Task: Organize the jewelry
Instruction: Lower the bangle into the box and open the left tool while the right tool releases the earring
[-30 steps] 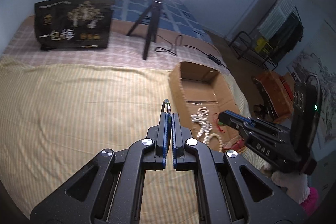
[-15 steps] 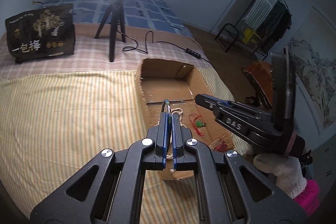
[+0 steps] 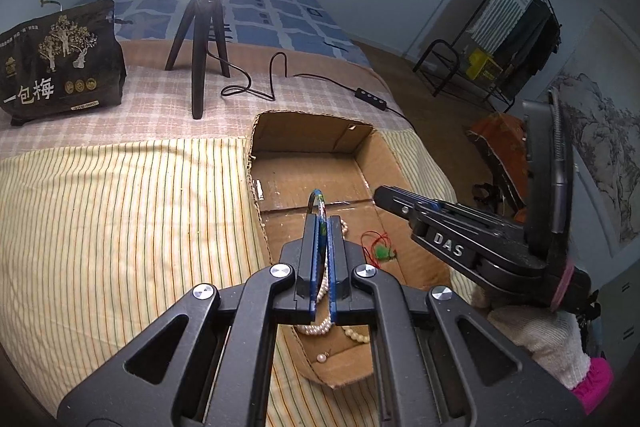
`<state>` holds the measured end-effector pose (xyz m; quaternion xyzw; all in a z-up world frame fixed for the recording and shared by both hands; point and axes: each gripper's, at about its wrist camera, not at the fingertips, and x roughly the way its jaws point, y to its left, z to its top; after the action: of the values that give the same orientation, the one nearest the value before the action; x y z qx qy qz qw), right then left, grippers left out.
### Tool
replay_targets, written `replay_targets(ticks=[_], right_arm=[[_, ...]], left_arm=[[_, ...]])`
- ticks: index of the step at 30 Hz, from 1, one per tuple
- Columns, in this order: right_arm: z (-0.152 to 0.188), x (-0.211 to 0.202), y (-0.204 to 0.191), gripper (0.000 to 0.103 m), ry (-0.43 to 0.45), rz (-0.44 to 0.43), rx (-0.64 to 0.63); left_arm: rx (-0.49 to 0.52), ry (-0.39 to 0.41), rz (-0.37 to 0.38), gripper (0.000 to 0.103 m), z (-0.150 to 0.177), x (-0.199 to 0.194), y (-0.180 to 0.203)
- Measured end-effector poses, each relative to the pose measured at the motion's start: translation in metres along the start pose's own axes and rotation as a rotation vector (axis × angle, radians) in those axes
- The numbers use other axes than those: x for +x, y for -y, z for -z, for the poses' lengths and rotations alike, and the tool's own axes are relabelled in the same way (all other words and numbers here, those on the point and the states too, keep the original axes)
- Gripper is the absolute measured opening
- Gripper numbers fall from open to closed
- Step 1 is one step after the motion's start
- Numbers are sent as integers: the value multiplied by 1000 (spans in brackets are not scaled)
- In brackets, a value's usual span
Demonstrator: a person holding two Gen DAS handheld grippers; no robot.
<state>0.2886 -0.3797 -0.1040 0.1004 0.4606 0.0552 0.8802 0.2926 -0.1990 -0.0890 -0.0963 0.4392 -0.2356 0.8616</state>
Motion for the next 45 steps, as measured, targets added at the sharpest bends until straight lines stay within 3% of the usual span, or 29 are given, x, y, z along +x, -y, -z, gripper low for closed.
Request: replay_targets(ticks=[4,7,25,45], right_arm=[[-1,2,8,9,-1,-5,21],[-1,2,12,26,2,-5,33],[6,-10,9,28,15,24,17],[15,-57,-25,28,98,20,-44]], left_arm=[[4,-5,-3,1,-1,8,-1],[8,-10,-8,1,-1,11,-1],[67,-3,-52,1,8,-6,0],[186,106,-102,1,24,-74,11]])
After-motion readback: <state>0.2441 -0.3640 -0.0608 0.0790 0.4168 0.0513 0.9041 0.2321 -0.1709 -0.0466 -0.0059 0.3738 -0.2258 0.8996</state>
